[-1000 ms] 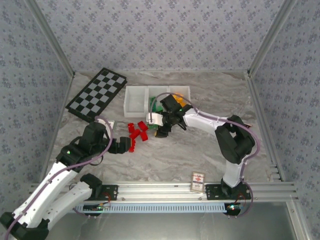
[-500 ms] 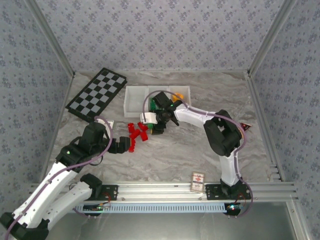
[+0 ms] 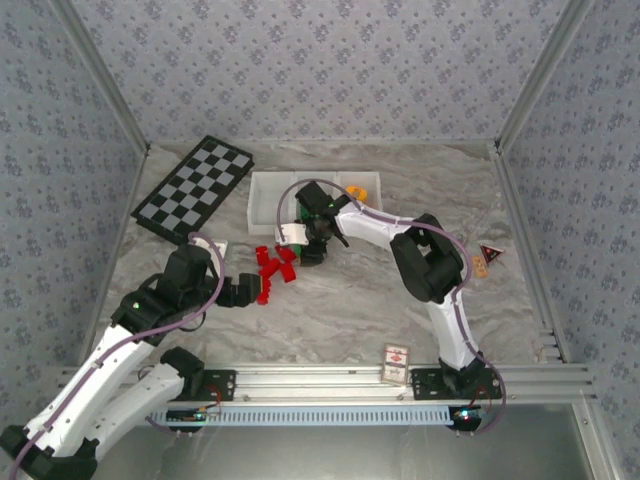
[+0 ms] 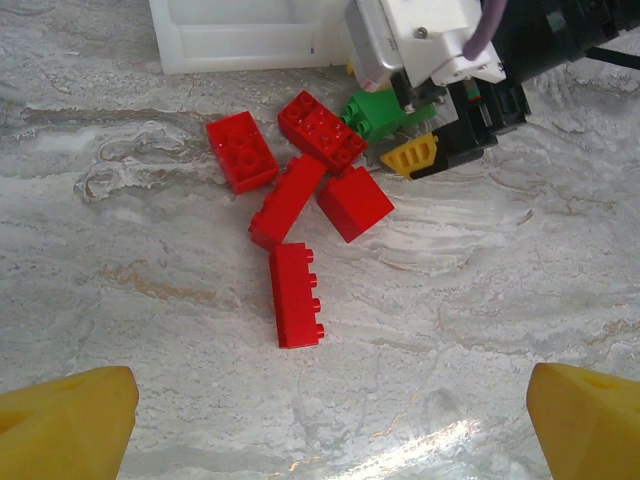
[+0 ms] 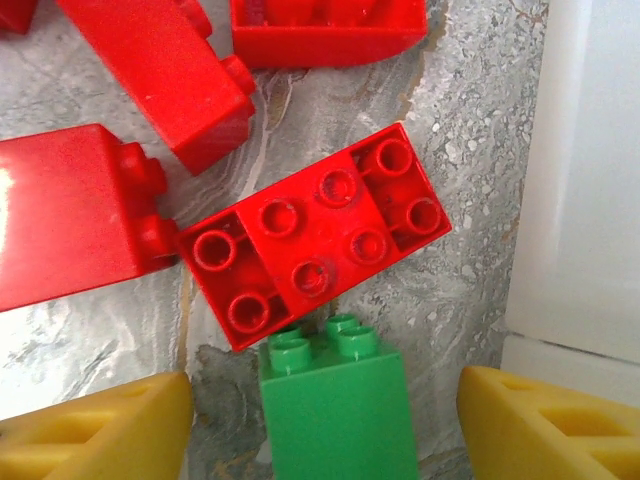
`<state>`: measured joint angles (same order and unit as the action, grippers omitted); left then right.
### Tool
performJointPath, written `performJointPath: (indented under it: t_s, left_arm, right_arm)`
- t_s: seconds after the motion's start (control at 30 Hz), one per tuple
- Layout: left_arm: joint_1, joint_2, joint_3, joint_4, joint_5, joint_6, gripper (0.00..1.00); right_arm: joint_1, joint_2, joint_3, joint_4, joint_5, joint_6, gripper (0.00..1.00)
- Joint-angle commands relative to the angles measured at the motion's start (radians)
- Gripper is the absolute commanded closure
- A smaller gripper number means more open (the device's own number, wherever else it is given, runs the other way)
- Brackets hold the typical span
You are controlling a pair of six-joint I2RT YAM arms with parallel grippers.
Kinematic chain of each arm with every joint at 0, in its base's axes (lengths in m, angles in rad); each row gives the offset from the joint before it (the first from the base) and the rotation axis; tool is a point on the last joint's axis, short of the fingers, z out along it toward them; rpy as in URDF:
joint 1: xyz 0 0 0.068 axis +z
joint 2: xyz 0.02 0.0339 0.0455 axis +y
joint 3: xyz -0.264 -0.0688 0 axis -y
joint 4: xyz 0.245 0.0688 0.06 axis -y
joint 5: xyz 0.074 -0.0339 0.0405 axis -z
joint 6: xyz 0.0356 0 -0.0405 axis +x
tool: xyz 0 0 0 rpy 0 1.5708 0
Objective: Sort the legos into containers by color
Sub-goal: Pick up the lego from the center of the table.
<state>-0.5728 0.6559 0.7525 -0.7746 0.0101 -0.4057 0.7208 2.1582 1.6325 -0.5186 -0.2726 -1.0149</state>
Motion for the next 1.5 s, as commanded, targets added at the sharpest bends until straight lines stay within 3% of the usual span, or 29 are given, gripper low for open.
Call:
performJointPath:
  t_s: [0.0, 0.3, 0.87, 1.2, 1.47]
  left_arm:
    - [-0.009, -0.010, 0.001, 0.002, -0.004, -0.004, 0.00]
    - [-0.008, -0.009, -0.001, 0.005, -0.002, -0.004, 0.00]
    - [-0.008, -0.010, -0.001, 0.005, -0.001, -0.002, 0.00]
    - [-0.009, -0.013, -0.001, 0.005, 0.000, -0.002, 0.00]
    - [-0.007, -0.014, -0.001, 0.007, 0.001, -0.002, 0.00]
  right_arm:
    - [0.000, 0.035, 0.046, -0.078, 0.024, -0.030, 0.28]
    - [0.002, 0.049, 0.029, -0.057, 0.099, -0.026, 0.30]
    - [0.026, 0.055, 0.015, -0.073, 0.143, -0.049, 0.44]
    - [0.033, 0.044, 0.007, -0.109, 0.167, -0.047, 0.65]
    - [0.032, -0.055, -0.050, -0.058, 0.124, -0.013, 0.79]
